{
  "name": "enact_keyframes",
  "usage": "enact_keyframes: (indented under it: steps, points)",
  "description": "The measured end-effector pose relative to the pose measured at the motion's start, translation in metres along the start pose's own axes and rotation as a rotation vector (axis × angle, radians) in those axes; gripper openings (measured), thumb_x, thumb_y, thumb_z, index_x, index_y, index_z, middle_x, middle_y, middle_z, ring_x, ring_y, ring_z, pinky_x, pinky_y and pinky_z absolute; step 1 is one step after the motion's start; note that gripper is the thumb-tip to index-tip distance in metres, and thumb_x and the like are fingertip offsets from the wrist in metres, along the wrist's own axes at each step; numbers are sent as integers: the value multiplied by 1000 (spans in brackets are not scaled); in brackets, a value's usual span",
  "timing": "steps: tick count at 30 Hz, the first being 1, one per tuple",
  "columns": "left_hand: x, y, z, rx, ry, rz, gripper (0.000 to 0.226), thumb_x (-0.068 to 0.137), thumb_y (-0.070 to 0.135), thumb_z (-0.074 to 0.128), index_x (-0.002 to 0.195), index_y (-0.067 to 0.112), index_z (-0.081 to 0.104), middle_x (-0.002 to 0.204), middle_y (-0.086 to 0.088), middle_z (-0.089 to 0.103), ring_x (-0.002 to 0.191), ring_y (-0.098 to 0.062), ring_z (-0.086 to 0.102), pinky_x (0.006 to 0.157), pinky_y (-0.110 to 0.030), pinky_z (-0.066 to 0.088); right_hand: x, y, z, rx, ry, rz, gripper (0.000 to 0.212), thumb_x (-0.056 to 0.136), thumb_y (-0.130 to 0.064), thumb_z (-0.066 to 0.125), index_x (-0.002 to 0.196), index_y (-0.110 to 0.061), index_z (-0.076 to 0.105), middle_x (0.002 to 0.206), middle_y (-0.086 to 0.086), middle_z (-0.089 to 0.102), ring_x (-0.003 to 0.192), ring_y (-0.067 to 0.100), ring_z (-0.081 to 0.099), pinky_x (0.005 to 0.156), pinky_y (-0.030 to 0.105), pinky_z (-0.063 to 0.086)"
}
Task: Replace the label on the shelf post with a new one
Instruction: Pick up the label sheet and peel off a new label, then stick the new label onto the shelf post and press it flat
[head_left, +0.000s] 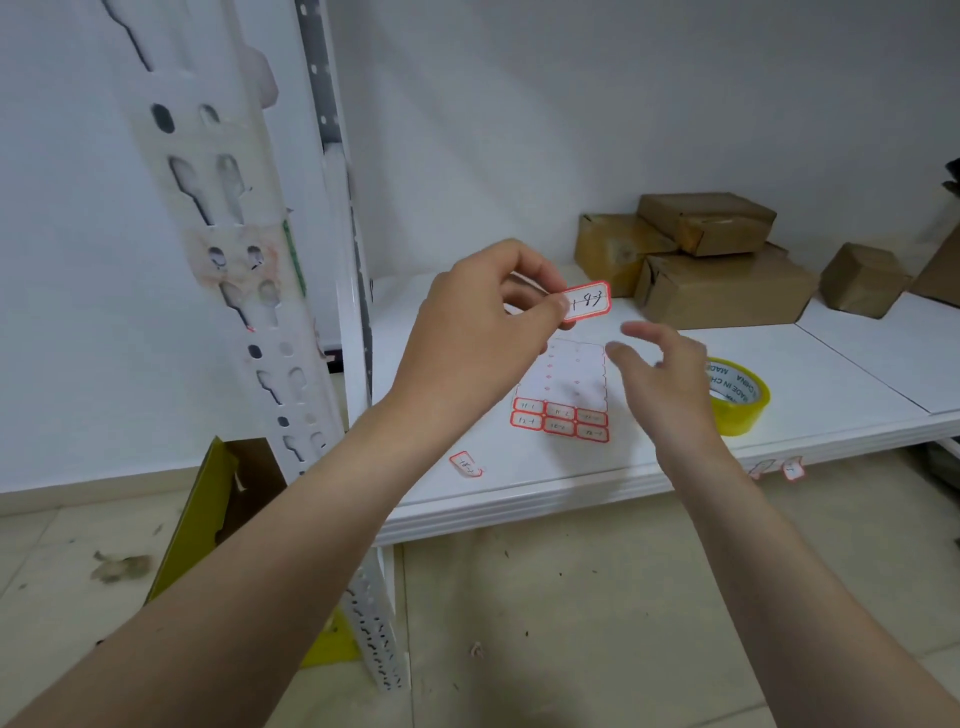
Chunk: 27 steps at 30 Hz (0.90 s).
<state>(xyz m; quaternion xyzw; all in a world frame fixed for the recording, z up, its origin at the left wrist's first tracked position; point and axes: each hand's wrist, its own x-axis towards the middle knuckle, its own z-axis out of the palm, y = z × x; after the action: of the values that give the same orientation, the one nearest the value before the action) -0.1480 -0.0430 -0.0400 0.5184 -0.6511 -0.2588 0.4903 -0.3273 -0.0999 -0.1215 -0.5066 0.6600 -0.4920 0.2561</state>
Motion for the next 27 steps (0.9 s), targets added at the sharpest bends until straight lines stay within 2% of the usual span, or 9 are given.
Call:
enact_keyframes:
  steps: [1,2,4,7,10,14,18,23,27]
  points:
    - [-2,4,-4,22,18,36,13,93,22,70,87,31,64,78,14,77,69,-3,73,63,-21,49,-7,-13,-1,102,-11,-55,14,97,-35,65,110,-36,70,137,-3,57,126,24,57,105,45,51]
    - [-5,8,-9,45,35,70,12,93,23,71,87,32,65,78,15,77,70,-2,72,65,-24,51,-14,-26,-1,212,-35,-95,11,99,-33,63,101,-34,73,124,-4,67,114,21,65,98,45,57]
    - [-10,16,-19,94,68,136,11,93,24,71,88,32,66,79,16,75,70,-2,71,70,-30,57,-30,-54,-4,410,-106,-153,21,103,-32,57,94,-29,76,103,-2,77,97,21,73,83,42,63]
    - [-19,26,-37,108,136,210,9,92,25,72,90,34,69,79,16,74,65,-8,70,72,-40,62,-50,-82,-8,598,-150,-340,30,104,-36,53,90,-21,75,89,4,77,79,25,74,69,41,62]
    - [-28,34,-58,108,200,261,8,91,27,72,91,34,70,79,17,73,60,-12,68,68,-43,62,-62,-98,-5,671,-169,-526,25,99,-33,56,89,-19,74,81,1,74,66,20,68,57,34,58]
    - [-36,41,-86,150,272,307,6,92,30,72,93,35,70,81,20,73,59,-12,67,65,-42,60,-75,-111,13,702,-208,-621,13,93,-23,66,84,-20,74,66,-1,63,50,22,55,48,31,50]
    - [-43,39,-105,199,311,302,6,92,32,73,94,37,70,82,21,72,57,-10,64,61,-38,58,-88,-125,32,728,-204,-549,10,93,-15,69,85,-17,74,57,-1,57,45,21,48,45,29,46]
    - [-49,31,-127,217,356,291,13,93,33,74,104,37,68,81,20,73,62,-13,66,65,-37,59,-100,-145,48,728,-234,-544,14,90,-14,72,78,-20,75,52,-8,58,39,16,45,46,29,41]
    - [-52,25,-151,177,416,286,19,93,34,73,110,35,65,82,21,76,62,-8,66,63,-24,56,-112,-162,55,730,-248,-572,16,89,-18,74,74,-24,74,51,-8,56,39,18,44,45,29,40]
